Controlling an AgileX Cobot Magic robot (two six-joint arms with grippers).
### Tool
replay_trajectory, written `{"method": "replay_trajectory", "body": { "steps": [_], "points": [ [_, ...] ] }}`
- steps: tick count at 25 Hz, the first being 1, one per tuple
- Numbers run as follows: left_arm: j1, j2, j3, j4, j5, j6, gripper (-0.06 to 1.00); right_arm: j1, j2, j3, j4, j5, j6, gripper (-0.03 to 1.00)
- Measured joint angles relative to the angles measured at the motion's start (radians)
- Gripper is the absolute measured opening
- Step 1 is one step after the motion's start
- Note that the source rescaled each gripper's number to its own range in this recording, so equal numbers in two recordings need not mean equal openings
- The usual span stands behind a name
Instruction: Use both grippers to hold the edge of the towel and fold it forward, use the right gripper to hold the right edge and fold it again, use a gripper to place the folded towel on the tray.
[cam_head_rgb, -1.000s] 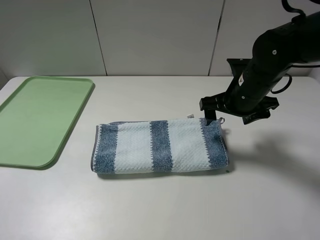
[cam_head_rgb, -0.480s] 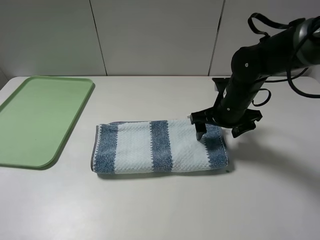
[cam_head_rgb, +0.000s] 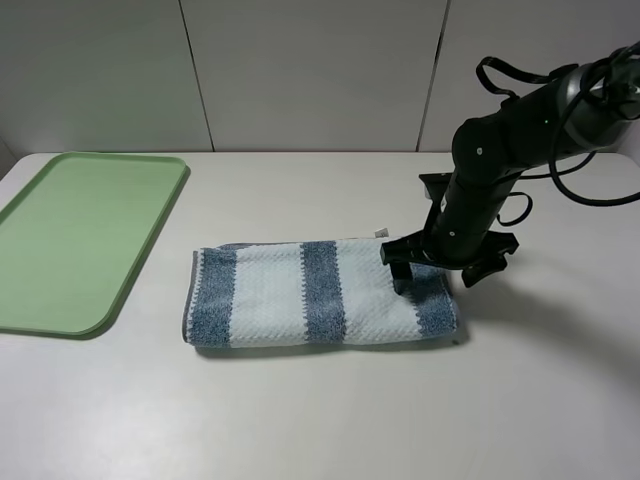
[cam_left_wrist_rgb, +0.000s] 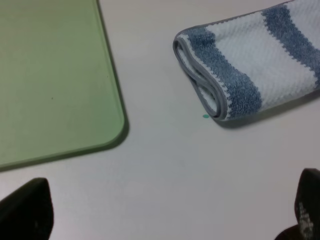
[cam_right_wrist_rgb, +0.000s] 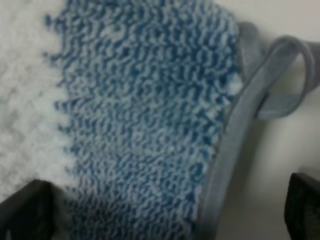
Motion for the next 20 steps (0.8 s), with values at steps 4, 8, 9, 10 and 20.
{"method": "replay_trajectory", "body": {
  "steps": [4, 8, 9, 10, 20],
  "points": [
    [0.0, 0.0, 0.0, 0.0, 0.0, 0.0, 0.96, -0.017, 0.008, -0.002, 0.0, -0.009, -0.008, 1.0],
    [0.0, 0.0, 0.0, 0.0, 0.0, 0.0, 0.96, -0.021, 0.01, -0.003, -0.002, -0.013, -0.011, 1.0],
    [0.0, 0.0, 0.0, 0.0, 0.0, 0.001, 0.96, -0.021, 0.01, -0.003, -0.003, -0.013, -0.012, 1.0],
    [0.0, 0.0, 0.0, 0.0, 0.0, 0.001, 0.96, -0.021, 0.01, -0.003, -0.003, -0.013, -0.015, 1.0],
    [0.0, 0.0, 0.0, 0.001, 0.0, 0.001, 0.96, -0.021, 0.006, -0.004, -0.006, -0.021, -0.048, 1.0]
  ]
}}
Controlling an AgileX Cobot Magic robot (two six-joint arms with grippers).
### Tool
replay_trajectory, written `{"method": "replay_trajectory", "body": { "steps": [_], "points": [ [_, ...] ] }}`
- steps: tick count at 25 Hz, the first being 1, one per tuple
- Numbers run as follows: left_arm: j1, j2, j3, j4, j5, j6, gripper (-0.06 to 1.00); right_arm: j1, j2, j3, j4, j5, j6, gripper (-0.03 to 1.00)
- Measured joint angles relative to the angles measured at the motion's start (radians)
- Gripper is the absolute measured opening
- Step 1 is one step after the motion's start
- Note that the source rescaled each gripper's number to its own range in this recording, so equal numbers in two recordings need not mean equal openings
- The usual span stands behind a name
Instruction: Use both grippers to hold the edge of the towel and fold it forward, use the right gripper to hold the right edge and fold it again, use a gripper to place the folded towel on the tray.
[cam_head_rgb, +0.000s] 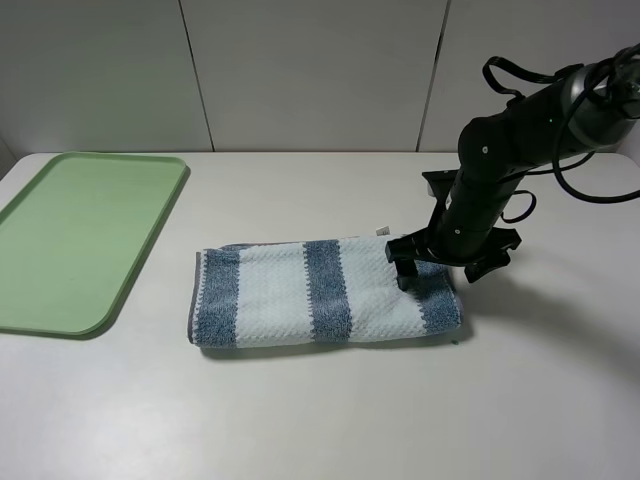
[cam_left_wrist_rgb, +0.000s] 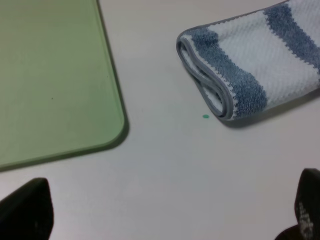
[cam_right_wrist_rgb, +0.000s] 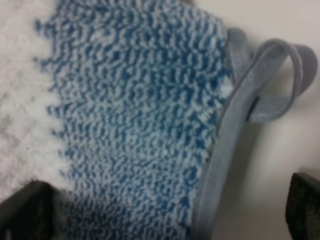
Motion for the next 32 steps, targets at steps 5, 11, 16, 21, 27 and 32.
{"method": "replay_trajectory", "body": {
  "steps": [5, 11, 16, 21, 27, 32],
  "points": [
    [0.0, 0.0, 0.0, 0.0, 0.0, 0.0, 0.96, 0.0, 0.012, -0.002, -0.01, -0.02, -0.003, 1.0],
    [0.0, 0.0, 0.0, 0.0, 0.0, 0.0, 0.96, -0.006, 0.03, -0.003, 0.001, -0.029, -0.007, 1.0],
    [0.0, 0.0, 0.0, 0.0, 0.0, 0.0, 0.96, -0.008, 0.032, -0.004, 0.013, -0.03, -0.007, 0.91],
    [0.0, 0.0, 0.0, 0.0, 0.0, 0.0, 0.96, -0.006, 0.035, -0.008, 0.031, -0.039, -0.007, 0.33],
    [0.0, 0.0, 0.0, 0.0, 0.0, 0.0, 0.96, -0.006, 0.035, -0.008, 0.026, -0.04, -0.007, 0.03],
    [0.0, 0.0, 0.0, 0.0, 0.0, 0.0, 0.96, -0.006, 0.022, -0.008, 0.018, -0.031, -0.007, 0.03]
  ]
}}
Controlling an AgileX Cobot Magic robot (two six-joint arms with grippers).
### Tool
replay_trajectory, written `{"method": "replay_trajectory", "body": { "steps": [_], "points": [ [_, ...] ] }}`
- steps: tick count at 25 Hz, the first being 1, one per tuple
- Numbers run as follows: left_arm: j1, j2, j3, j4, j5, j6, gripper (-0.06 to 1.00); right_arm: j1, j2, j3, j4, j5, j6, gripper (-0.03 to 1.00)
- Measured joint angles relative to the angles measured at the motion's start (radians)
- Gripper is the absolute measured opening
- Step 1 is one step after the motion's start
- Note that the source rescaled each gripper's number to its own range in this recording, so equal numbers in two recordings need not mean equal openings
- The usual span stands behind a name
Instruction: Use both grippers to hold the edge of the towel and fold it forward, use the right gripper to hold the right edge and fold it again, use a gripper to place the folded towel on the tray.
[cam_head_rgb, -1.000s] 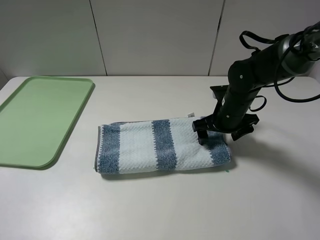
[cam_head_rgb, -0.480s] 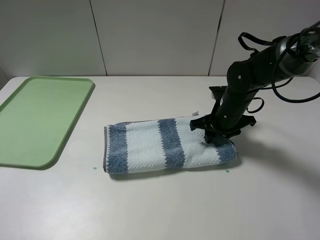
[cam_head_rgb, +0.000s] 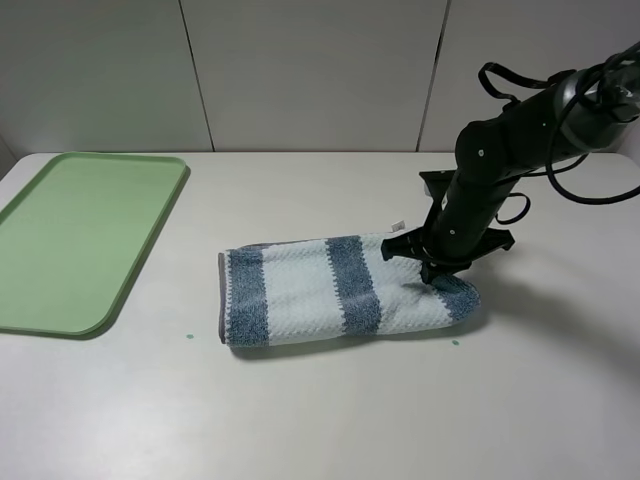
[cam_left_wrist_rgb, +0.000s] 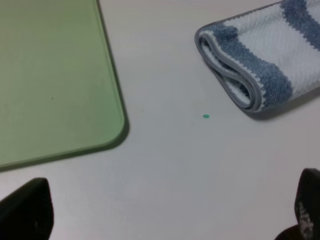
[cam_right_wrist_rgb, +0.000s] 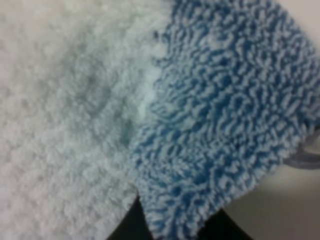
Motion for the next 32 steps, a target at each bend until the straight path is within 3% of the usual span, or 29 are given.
{"method": "replay_trajectory", "body": {
  "steps": [32],
  "points": [
    [0.0, 0.0, 0.0, 0.0, 0.0, 0.0, 0.96, -0.002, -0.267, 0.001, -0.313, 0.334, 0.081, 0.03]
  ]
}}
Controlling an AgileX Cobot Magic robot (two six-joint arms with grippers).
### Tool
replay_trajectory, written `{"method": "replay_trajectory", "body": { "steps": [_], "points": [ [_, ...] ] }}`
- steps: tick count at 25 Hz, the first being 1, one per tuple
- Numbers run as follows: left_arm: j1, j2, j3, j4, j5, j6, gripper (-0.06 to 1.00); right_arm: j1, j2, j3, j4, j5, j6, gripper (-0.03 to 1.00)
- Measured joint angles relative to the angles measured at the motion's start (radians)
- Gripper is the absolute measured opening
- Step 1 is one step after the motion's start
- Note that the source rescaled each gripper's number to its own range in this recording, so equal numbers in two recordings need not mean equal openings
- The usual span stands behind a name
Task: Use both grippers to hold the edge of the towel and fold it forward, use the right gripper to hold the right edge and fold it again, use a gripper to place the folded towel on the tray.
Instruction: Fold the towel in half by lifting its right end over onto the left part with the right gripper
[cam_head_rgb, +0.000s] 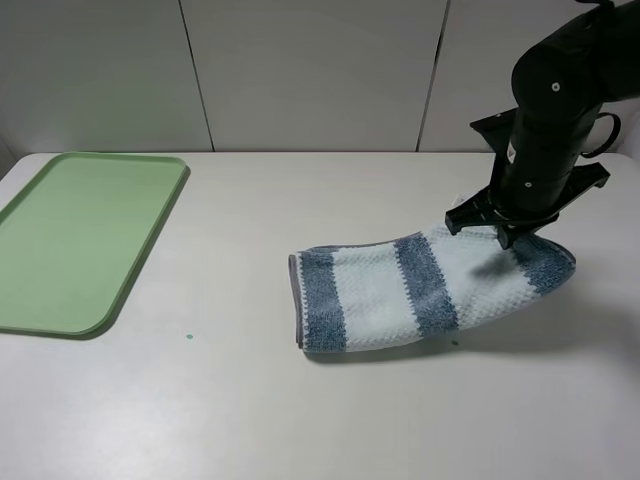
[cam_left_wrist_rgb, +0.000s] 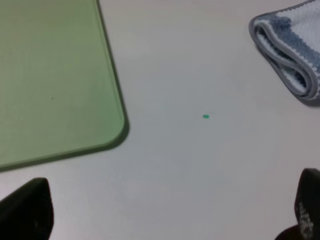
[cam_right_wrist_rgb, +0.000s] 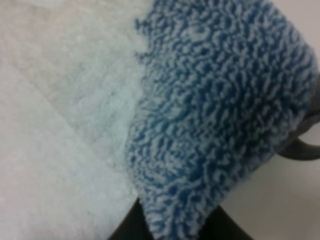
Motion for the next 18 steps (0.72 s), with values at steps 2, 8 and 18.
{"method": "replay_trajectory", "body": {
  "steps": [2, 8, 18],
  "points": [
    [0.0, 0.0, 0.0, 0.0, 0.0, 0.0, 0.96, 0.0, -0.013, 0.0, -0.009, 0.014, 0.001, 0.03],
    [0.0, 0.0, 0.0, 0.0, -0.001, 0.0, 0.96, 0.0, -0.049, 0.0, -0.034, 0.052, 0.003, 0.03],
    [0.0, 0.0, 0.0, 0.0, -0.001, 0.0, 0.96, 0.0, -0.11, 0.0, -0.03, 0.102, 0.006, 0.03]
  ]
}}
